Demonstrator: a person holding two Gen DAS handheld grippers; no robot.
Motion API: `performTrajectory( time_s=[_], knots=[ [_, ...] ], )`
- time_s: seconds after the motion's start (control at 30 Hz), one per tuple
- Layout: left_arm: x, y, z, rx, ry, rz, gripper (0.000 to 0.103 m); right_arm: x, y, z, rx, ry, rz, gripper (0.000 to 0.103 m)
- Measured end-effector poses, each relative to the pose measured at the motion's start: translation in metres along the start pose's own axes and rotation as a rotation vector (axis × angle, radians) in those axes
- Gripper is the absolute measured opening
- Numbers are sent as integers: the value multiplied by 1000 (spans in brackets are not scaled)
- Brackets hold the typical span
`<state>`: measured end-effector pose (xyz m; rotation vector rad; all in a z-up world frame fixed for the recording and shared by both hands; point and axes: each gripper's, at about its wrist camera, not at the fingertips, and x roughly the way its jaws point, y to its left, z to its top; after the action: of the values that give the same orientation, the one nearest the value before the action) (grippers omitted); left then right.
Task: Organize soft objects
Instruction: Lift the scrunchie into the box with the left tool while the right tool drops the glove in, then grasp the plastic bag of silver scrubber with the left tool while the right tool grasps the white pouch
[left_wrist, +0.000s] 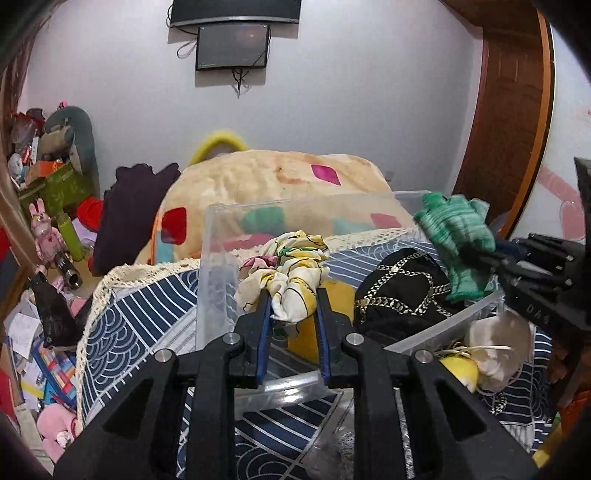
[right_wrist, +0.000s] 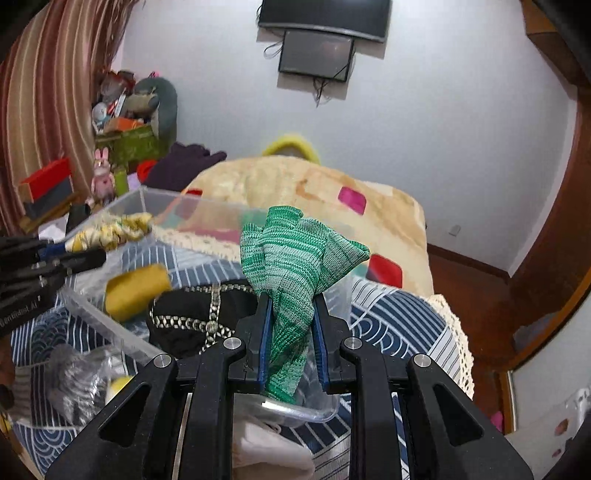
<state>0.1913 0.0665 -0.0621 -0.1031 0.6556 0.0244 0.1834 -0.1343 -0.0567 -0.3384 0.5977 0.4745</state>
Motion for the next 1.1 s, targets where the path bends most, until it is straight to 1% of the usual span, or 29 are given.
performTrajectory(
  time_s=[0.07, 0.2, 0.3, 0.37, 0.47, 0.5, 0.57, 0.7, 0.73, 0.8, 0.87, 0.93, 1.0, 1.07, 1.1],
  knots=[
    [0, 0, 0, -4, 3, -3, 26, 3, -1, 0, 0, 18, 9, 18],
    [-4, 0, 0, 9, -1, 18, 39, 3, -5, 2, 20, 38, 35, 18],
    [-8, 1, -2, -4, -9, 8, 47, 1, -4, 3, 18, 40, 39, 20],
    [-12, 0, -3, -8, -10, -1, 49, 0, -3, 3, 16, 33, 50, 25],
    [-17, -2, -2, -4, -8, -14, 55, -5, 2, 4, 1, 17, 52, 33],
    [-20, -2, -2, -4, -13, -18, 56, -8, 3, 4, -3, 7, 53, 35],
    [-26, -3, -2, -2, -24, -21, 58, -13, 5, 5, -8, -8, 58, 42],
    [-43, -4, 1, -12, -58, -32, 69, -22, 7, 7, -19, -34, 59, 44],
    [-47, -4, 2, -13, -67, -33, 70, -24, 7, 7, -18, -40, 61, 45],
    [-56, -5, 2, -6, -84, -38, 77, -30, 6, 8, -11, -53, 65, 51],
    [-64, -8, 2, 8, -98, -43, 82, -38, 4, 7, 4, -75, 73, 61],
    [-69, -10, 1, 14, -110, -37, 87, -47, 2, 7, 18, -95, 85, 64],
    [-74, -11, -3, 11, -119, -38, 95, -55, 1, 6, 28, -114, 101, 68],
    [-77, -12, -9, 4, -116, -46, 97, -63, 1, 3, 34, -135, 114, 78],
    [-77, -14, -12, 6, -109, -50, 97, -67, 3, 1, 34, -143, 117, 79]
  ],
)
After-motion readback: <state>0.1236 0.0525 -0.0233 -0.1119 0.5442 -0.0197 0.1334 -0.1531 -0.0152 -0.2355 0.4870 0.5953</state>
